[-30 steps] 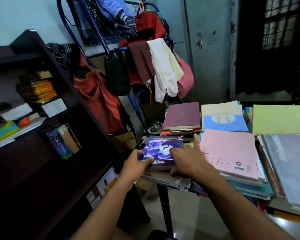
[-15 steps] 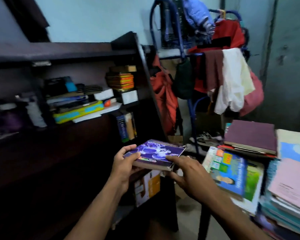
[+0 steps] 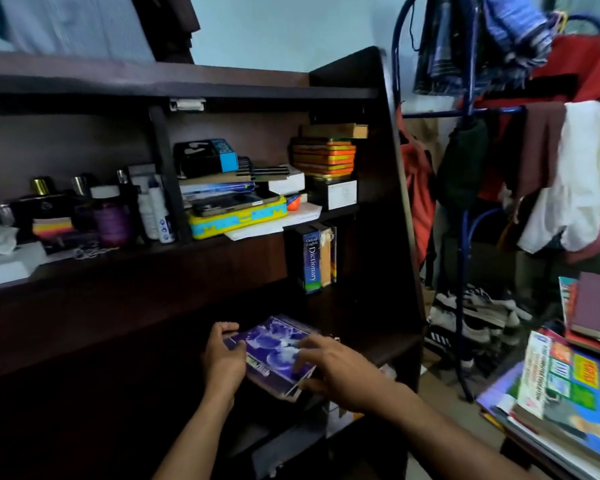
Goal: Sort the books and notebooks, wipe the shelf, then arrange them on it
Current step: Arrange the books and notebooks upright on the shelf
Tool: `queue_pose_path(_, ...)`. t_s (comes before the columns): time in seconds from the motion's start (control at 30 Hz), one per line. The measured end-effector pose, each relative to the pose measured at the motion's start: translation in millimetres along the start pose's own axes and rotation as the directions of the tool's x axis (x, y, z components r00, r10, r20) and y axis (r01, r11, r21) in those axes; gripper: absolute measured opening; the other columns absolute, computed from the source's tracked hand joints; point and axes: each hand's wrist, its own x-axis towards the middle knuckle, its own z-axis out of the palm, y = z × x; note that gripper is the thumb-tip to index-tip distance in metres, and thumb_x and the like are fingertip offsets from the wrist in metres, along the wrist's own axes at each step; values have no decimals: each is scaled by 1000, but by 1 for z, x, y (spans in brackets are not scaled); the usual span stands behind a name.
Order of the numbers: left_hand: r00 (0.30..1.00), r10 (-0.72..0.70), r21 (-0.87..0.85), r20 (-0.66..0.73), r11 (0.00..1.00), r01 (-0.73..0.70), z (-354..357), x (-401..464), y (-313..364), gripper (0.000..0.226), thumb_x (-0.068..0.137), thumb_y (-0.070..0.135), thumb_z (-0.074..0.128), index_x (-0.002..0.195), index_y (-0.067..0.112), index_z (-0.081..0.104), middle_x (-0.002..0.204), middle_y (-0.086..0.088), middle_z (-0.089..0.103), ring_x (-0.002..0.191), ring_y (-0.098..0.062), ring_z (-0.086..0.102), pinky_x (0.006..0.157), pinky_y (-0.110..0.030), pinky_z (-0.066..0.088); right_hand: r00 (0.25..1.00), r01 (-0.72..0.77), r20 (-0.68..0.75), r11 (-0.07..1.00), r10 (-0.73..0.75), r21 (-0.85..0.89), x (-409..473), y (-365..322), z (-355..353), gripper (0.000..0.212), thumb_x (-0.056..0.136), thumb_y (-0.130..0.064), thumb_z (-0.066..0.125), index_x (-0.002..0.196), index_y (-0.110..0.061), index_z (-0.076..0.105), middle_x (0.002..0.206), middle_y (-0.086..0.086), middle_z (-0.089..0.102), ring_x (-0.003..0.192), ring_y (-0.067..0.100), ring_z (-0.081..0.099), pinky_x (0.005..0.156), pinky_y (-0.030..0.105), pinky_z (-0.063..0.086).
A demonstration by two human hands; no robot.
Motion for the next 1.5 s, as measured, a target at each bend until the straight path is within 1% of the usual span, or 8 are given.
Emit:
queue_pose_path(0.27, 990, 126, 327, -60, 940, -100, -25, 44, -49, 33, 93, 2, 61, 121, 18, 58, 115, -15, 60, 107, -37, 60, 89, -42, 49, 996, -80, 40, 995, 83, -60, 51, 42, 43, 81, 90, -37, 61, 159, -26, 21, 163, 2, 27, 150, 25, 25, 121, 42, 28)
queue_pose_path(0.5, 951, 296, 375, -86, 894, -244, -2, 62, -35, 36, 89, 13, 69, 119, 28, 57, 118, 3, 67, 110, -26, 64, 100, -49, 45, 966, -43, -256, 995, 18, -90, 73, 56, 89, 55, 97, -67, 35, 141, -38, 52, 135, -13, 51, 115, 14, 45, 105, 37, 36)
queue_pose_path(0.6, 925, 364, 356, -111, 883, -305, 8, 80, -24, 26, 92, 49, 62, 114, 36, 59, 115, 12, 69, 110, -17, 63, 108, -52, 38, 923, -10, -385, 999, -6, -39, 73, 64, 96, 46, 102, -62, 36, 132, -34, 58, 119, -14, 55, 98, 11, 44, 87, 25, 43)
queue_pose_path(0.73, 951, 309, -83, 15, 948, -307, 15, 86, -30, 56, 93, 66, 35, 135, 33, 54, 140, 5, 57, 130, -10, 52, 115, -38, 38, 855, -117, -505, 992, 119, 36, 72, 62, 95, 41, 104, -55, 33, 121, -29, 61, 107, -11, 57, 91, 12, 47, 77, 19, 39)
queue_pose_path(0.87, 927, 364, 100, 93, 923, -373, 16, 84, -49, 67, 97, 66, 34, 156, 34, 33, 159, 5, 39, 142, -10, 36, 115, -34, 29, 806, -215, -528, 964, 267, 159, 85, 74, 74, 17, 105, -37, 47, 100, -21, 50, 95, 0, 57, 80, 21, 54, 66, 35, 44)
queue_pose_path(1.07, 907, 217, 505, 362, 772, -386, 23, 96, -58, 47, 95, 55, 57, 140, 45, 51, 137, 2, 60, 125, -24, 56, 100, -38, 48, 788, -244, -492, 921, 371, 303, 139, 100, 61, 24, 105, -40, 48, 116, -19, 46, 116, 7, 62, 96, 29, 64, 71, 34, 46)
queue_pose_path(1.3, 928, 207, 520, 310, 780, -348, 26, 98, -61, 38, 95, 58, 55, 131, 47, 53, 130, 2, 60, 112, -23, 61, 89, -36, 52, 764, -489, -371, 849, 528, 201, 190, 121, 61, 40, 97, -48, 55, 129, -24, 55, 113, 12, 68, 101, 38, 67, 81, 41, 53)
queue_pose_path(1.5, 928, 212, 502, 306, 792, -346, 25, 102, -66, 33, 94, 60, 55, 125, 49, 53, 124, 7, 61, 106, -17, 62, 87, -37, 54, 676, -509, -367, 765, 639, 395, 211, 131, 63, 41, 102, -48, 50, 126, -15, 57, 118, 14, 64, 107, 40, 64, 88, 43, 53)
